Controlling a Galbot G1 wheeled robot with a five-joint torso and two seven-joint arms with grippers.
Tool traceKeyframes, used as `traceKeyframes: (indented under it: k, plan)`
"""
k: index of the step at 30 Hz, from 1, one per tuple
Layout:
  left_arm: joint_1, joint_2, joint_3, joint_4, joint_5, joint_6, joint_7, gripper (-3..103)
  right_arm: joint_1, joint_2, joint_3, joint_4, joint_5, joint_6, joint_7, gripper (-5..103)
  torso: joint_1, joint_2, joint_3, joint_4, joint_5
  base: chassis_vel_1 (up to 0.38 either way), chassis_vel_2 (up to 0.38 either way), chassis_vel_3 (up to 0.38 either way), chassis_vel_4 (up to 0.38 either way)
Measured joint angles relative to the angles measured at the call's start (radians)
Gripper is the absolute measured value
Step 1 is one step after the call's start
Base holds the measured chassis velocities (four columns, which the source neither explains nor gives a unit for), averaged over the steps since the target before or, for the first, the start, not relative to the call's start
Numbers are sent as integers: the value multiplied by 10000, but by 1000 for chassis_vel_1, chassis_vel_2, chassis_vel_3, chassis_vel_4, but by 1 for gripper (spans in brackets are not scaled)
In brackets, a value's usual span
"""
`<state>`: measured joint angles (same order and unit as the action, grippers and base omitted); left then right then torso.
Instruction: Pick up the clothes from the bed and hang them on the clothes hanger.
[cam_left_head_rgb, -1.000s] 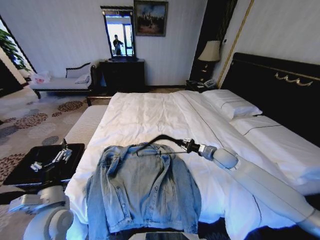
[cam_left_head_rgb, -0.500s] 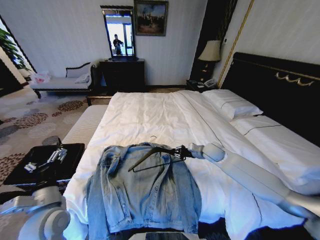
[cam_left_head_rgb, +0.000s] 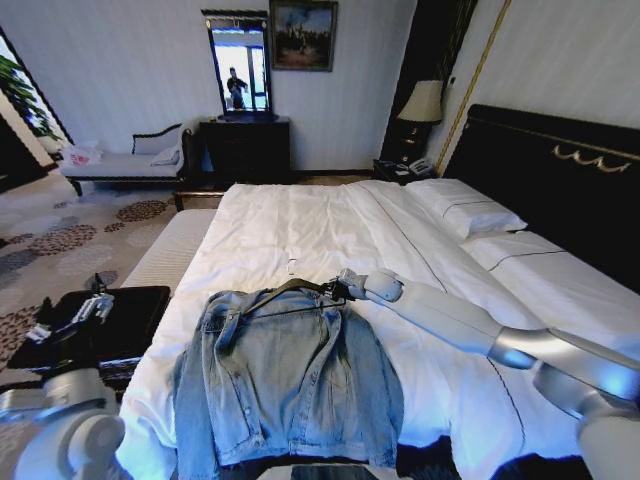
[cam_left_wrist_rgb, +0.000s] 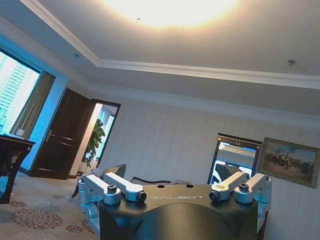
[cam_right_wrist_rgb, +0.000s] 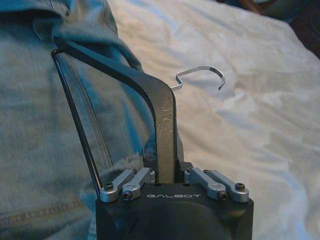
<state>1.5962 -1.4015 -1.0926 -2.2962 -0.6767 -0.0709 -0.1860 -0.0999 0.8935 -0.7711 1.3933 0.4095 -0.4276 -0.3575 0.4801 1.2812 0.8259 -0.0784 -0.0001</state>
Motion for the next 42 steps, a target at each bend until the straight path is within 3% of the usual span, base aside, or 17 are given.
traceKeyframes:
  k: [12, 21, 25, 29, 42]
  plan:
    - [-58, 131, -23, 77, -65, -7, 17, 100, -12, 719, -356, -676, 424, -329, 657, 19, -1, 0, -1, 3, 0, 0, 0, 0, 0]
    - [-15, 193, -296, 222, -215, -84, 49, 100, 178, 2177, -973, -1499, 1423, -379, 1616, 19, -1, 0, -1, 4, -2, 0, 0, 0, 0]
    - [-13, 195, -318, 264, -222, -103, 53, 100, 200, 2519, -1084, -1559, 1792, -336, 1900, 19, -1, 0, -1, 6, -1, 0, 0, 0, 0]
    - [-23, 164, -325, 285, -224, -113, 59, 100, 233, 3015, -1327, -1597, 2876, -60, 2746, 19, -2, 0, -1, 5, -1, 0, 0, 0, 0]
    - [59, 24, -275, 178, -140, -147, 82, 100, 122, 3015, -1346, -1439, 4080, 1075, 3464, 19, -2, 0, -1, 5, 1, 0, 0, 0, 0]
